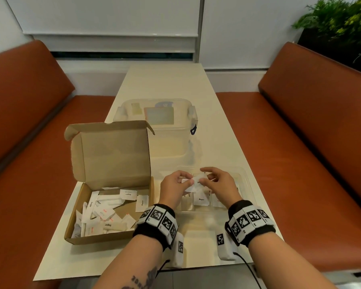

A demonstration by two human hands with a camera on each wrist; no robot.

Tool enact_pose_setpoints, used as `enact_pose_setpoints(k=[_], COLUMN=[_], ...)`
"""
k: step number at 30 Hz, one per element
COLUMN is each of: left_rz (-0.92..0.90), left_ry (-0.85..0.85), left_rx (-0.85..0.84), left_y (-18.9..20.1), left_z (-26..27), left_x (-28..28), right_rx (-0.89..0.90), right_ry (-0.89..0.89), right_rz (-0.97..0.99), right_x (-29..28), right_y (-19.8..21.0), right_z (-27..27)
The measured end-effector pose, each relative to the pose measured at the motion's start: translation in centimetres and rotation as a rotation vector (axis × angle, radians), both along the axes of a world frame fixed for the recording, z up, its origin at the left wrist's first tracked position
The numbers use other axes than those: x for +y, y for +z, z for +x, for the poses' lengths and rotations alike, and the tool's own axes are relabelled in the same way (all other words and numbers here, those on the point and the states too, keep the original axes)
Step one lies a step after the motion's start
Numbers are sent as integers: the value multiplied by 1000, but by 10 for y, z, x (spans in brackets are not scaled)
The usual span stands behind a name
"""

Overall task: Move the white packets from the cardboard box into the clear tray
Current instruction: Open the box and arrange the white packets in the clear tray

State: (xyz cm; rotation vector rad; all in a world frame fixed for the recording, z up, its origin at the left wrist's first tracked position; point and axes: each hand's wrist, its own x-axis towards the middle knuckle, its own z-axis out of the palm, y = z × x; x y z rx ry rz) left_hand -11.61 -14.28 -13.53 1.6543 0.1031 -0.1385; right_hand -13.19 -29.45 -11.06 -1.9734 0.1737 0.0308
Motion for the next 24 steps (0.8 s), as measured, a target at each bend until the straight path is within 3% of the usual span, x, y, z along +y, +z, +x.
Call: enact_pose_setpoints(k=[5, 10, 14, 21, 24], left_rz=[3, -2, 18, 52, 78], left_ry=[99, 147, 148, 134, 129], left_rx=[18, 38, 34, 28, 20], left_y=[-2, -1, -1, -1, -1], left_z=[1, 1, 0, 0, 0], left_x=[0, 0, 0, 0, -1], right_rx=[26, 140, 113, -64, -59], right_ry=[-37, 43, 9, 133, 196], right_rz=[-203, -481, -654, -887, -958], right_x=[-7, -9, -5, -1, 2], right_y=[-4, -17, -25, -29, -28], right_z=[0, -2, -1, -3, -3])
